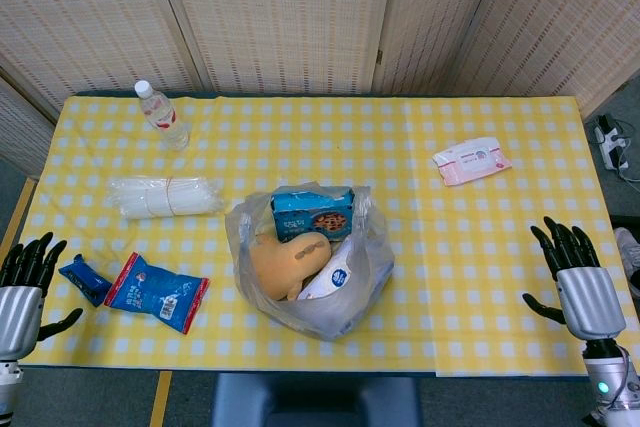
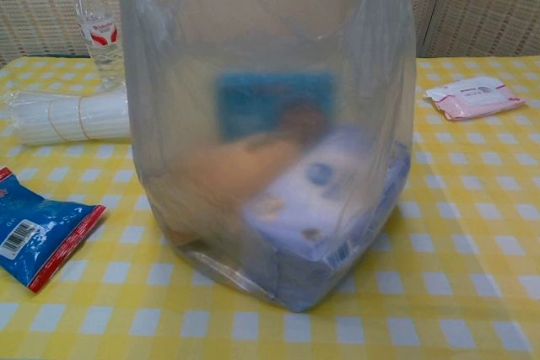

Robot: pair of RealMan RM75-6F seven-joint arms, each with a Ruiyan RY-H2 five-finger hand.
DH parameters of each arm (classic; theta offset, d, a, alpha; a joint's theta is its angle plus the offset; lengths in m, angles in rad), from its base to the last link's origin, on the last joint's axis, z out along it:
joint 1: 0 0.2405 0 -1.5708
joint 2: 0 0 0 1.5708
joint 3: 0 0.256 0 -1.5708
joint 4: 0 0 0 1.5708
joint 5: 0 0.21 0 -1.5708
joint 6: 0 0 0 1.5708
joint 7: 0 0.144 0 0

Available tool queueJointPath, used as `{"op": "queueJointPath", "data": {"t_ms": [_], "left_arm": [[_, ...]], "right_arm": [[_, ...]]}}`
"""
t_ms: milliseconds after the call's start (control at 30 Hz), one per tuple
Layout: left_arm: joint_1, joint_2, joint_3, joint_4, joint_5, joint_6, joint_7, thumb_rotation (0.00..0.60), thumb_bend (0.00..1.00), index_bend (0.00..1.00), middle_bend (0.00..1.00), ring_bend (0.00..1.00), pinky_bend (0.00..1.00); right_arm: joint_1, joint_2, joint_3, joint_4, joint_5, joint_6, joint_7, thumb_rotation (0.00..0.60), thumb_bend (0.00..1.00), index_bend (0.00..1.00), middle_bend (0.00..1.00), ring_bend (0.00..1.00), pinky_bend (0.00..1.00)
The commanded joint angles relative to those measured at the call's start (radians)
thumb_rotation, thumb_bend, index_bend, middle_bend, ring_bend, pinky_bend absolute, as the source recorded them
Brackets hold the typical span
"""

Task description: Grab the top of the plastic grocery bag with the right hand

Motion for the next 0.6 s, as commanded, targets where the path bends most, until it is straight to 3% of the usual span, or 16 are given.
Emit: {"op": "queueJointPath", "data": {"t_ms": [33,200,267,600], "left_arm": [[-0.003,0.000,-0.001,0.003,-0.005,-0.007,-0.003,0.600,0.15,0.00,0.00,0.00,0.00],[-0.010,0.003,-0.002,0.004,-0.015,-0.028,-0.012,0.600,0.15,0.00,0.00,0.00,0.00],[-0.010,0.005,-0.005,0.002,-0.016,-0.025,-0.016,0.600,0.15,0.00,0.00,0.00,0.00],[-0.009,0.011,-0.006,-0.001,-0.020,-0.022,-0.029,0.600,0.15,0.00,0.00,0.00,0.00]], "right_arm": [[0.001,-0.001,-0.002,0.004,-0.007,0.002,0.012,0.600,0.19,0.00,0.00,0.00,0.00],[0.011,-0.010,-0.011,0.023,-0.036,-0.003,0.052,0.600,0.19,0.00,0.00,0.00,0.00],[0.027,-0.013,-0.020,0.031,-0.063,-0.016,0.125,0.600,0.19,0.00,0.00,0.00,0.00],[0.205,0.057,-0.064,0.017,-0.289,-0.026,0.873,0.600,0.19,0.00,0.00,0.00,0.00]]}}
